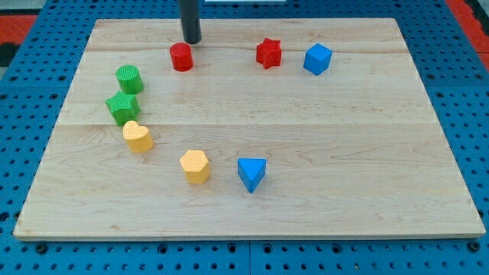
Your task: Move red circle downwards of the board
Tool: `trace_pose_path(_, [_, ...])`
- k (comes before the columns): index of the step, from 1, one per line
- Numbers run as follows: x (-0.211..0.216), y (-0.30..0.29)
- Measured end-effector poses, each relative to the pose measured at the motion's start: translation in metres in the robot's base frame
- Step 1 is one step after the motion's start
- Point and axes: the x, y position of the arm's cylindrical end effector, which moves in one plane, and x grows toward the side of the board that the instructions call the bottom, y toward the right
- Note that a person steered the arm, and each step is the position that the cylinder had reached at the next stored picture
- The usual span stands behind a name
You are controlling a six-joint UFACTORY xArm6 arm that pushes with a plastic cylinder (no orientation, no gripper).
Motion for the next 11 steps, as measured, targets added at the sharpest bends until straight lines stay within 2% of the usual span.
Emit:
trace_pose_path(3, [0.009, 0.004])
trace_pose_path(5, [0.031, 0.004])
trace_pose_path(6, [-0.018, 0.005])
trace_pose_path(7, [-0.05, 0.048])
trace_pose_path(9, [-0.039, 0.204])
trace_pose_path(11, [0.004, 0.185])
